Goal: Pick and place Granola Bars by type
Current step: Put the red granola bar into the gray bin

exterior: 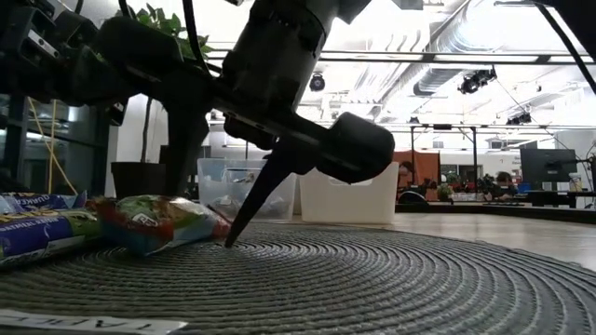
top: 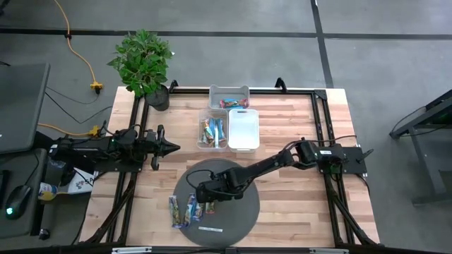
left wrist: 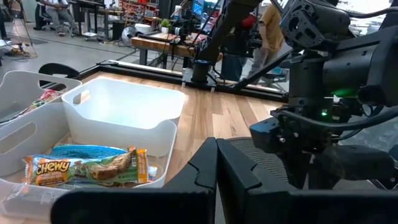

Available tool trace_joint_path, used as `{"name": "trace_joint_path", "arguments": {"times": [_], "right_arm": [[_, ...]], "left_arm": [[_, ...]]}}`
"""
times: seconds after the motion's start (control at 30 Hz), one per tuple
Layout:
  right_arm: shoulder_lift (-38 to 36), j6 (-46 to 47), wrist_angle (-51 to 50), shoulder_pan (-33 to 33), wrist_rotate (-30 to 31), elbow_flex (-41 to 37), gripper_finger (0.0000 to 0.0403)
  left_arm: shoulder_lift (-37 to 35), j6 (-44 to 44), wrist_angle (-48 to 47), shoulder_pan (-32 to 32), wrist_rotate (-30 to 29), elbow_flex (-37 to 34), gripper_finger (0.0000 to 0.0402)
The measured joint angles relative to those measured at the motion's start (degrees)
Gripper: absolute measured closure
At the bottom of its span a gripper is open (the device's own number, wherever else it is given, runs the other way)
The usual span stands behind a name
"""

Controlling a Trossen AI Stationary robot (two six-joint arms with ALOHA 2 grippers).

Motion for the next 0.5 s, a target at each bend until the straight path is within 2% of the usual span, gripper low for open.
{"name": "trace_joint_path", "arguments": {"times": [0.2, 0.5], "right_arm": [[0.0, -0.3, 0.1, -0.1, 0.7, 0.0, 0.0278], [0.0, -0.9, 1.0, -0.1, 1.0, -0.1, 0.0313]], "left_arm": [[0.0, 0.0, 0.0, 0.0, 0.0, 0.0, 0.0401], [0.0, 0.0, 0.0, 0.0, 0.0, 0.0, 0.0401]]}}
